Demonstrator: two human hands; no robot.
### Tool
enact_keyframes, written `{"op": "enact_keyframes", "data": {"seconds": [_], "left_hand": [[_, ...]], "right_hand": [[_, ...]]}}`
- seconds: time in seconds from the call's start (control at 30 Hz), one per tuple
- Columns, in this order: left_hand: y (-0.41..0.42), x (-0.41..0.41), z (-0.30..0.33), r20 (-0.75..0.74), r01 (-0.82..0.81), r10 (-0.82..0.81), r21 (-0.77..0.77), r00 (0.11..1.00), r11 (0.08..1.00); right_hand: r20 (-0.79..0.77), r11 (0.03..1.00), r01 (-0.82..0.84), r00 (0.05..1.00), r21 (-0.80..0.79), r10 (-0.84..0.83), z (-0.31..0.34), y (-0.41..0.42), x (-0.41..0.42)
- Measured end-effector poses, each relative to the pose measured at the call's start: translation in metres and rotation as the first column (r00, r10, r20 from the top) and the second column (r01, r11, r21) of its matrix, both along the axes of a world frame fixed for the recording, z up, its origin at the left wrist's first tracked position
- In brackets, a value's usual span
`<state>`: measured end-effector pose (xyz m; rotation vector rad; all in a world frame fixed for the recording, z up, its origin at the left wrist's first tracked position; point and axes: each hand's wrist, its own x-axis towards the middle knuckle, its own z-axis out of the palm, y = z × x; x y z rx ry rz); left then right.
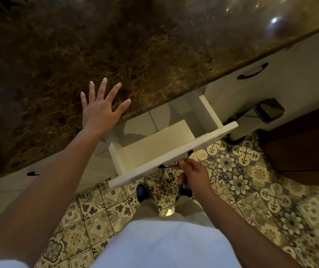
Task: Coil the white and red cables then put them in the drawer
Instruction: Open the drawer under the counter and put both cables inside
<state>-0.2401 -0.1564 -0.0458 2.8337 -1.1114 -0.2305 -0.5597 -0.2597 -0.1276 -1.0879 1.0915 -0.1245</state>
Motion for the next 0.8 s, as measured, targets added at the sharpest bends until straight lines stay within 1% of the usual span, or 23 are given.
{"op": "enact_keyframes", "data": {"seconds": [0.03, 0.07, 0.1, 0.13, 0.17, 0.2, 0.23, 0.3, 0.33, 0.43, 0.57, 0.7, 0.8], "left_hand": [[0.000, 0.000, 0.001, -0.006, 0.003, -0.003, -0.003, 1.000, 1.000], [0.000, 0.001, 0.002, -0.017, 0.004, -0.005, -0.014, 1.000, 1.000], [0.001, 0.002, 0.004, -0.042, 0.000, -0.002, -0.044, 0.999, 0.999], [0.004, 0.003, 0.008, -0.081, -0.017, 0.008, -0.103, 0.997, 0.995], [0.009, 0.003, 0.012, -0.126, -0.047, 0.024, -0.186, 0.992, 0.981], [0.015, 0.003, 0.017, -0.166, -0.085, 0.040, -0.275, 0.985, 0.958], [0.024, 0.001, 0.022, -0.188, -0.121, 0.056, -0.352, 0.981, 0.928], [0.047, 0.001, 0.026, -0.169, -0.158, 0.089, -0.454, 0.982, 0.877], [0.060, 0.001, 0.028, -0.151, -0.167, 0.105, -0.490, 0.983, 0.856], [0.105, 0.005, 0.035, -0.115, -0.209, 0.174, -0.555, 0.978, 0.805], [0.170, 0.020, 0.049, -0.106, -0.324, 0.326, -0.580, 0.940, 0.747], [0.235, 0.048, 0.052, -0.111, -0.439, 0.476, -0.606, 0.872, 0.664], [0.272, 0.062, 0.052, -0.130, -0.489, 0.537, -0.624, 0.834, 0.609]], "right_hand": [[-0.048, 0.999, -0.033, 0.998, -0.013, 0.033, 0.006, -0.003, 0.000], [-0.134, 0.993, -0.093, 0.987, -0.067, 0.083, 0.012, -0.007, -0.002], [-0.242, 0.971, -0.170, 0.962, -0.170, 0.126, 0.021, -0.011, -0.004], [-0.338, 0.924, -0.243, 0.931, -0.297, 0.136, 0.031, -0.016, -0.007], [-0.377, 0.861, -0.280, 0.919, -0.424, 0.113, 0.043, -0.019, -0.009], [-0.355, 0.796, -0.284, 0.930, -0.535, 0.093, 0.057, -0.020, -0.009], [-0.298, 0.732, -0.272, 0.949, -0.625, 0.098, 0.073, -0.020, -0.005], [-0.184, 0.618, -0.251, 0.968, -0.745, 0.171, 0.101, -0.015, 0.018], [-0.156, 0.560, -0.256, 0.963, -0.788, 0.221, 0.110, -0.012, 0.035], [-0.170, 0.420, -0.334, 0.909, -0.844, 0.381, 0.128, 0.003, 0.095], [-0.252, 0.278, -0.482, 0.771, -0.831, 0.585, 0.138, 0.033, 0.177], [-0.283, 0.161, -0.533, 0.654, -0.831, 0.702, 0.145, 0.079, 0.253], [-0.310, 0.083, -0.542, 0.592, -0.837, 0.744, 0.147, 0.120, 0.302]]}}
